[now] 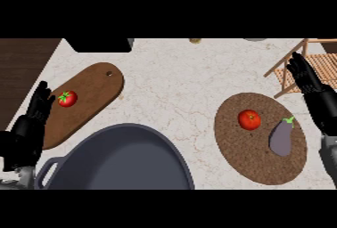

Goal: Pick the eggplant from the placemat and place it in the tiered shelf

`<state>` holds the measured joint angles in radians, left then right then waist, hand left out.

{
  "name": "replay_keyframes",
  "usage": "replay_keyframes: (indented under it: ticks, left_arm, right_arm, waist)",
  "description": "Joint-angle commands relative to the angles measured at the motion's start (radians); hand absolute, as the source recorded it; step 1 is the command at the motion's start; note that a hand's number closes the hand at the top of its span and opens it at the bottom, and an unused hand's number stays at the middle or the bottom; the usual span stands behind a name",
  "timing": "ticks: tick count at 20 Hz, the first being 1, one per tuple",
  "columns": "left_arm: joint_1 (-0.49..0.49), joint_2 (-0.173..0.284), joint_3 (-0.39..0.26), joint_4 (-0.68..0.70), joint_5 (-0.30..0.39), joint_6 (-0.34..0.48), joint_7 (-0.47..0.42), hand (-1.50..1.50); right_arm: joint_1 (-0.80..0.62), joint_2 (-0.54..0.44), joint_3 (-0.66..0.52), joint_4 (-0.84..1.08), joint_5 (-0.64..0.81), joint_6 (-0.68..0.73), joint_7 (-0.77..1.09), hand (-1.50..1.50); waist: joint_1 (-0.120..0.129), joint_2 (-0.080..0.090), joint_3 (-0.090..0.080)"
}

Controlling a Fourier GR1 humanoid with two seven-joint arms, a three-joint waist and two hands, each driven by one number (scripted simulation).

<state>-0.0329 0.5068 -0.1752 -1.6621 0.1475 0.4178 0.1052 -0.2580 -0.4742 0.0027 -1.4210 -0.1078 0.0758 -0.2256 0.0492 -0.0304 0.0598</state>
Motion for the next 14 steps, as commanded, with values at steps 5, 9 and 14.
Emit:
replay_keyframes:
  ticks: [5, 9, 14]
  left_arm:
    - [-0.017, -0.007, -0.033, -0.045, 0.041, -0.074, -0.008, 0.0]
    - [-0.057, -0.02, -0.069, -0.075, 0.08, -0.136, 0.001, 0.0]
    - [-0.037, -0.027, -0.067, -0.032, 0.115, -0.178, -0.011, 0.0]
  right_arm:
    - [-0.021, 0.228, -0.239, 0.161, -0.536, 0.182, -0.086, 1.5]
    - [0.077, 0.112, -0.168, 0.441, -0.483, 0.27, 0.18, 1.5]
    - [0.065, 0.086, -0.219, 0.587, -0.734, 0.66, 0.275, -1.5]
  waist:
    - [-0.037, 0.05, -0.035]
    - [-0.005, 0.083, -0.048]
    - [-0.023, 0.055, -0.051]
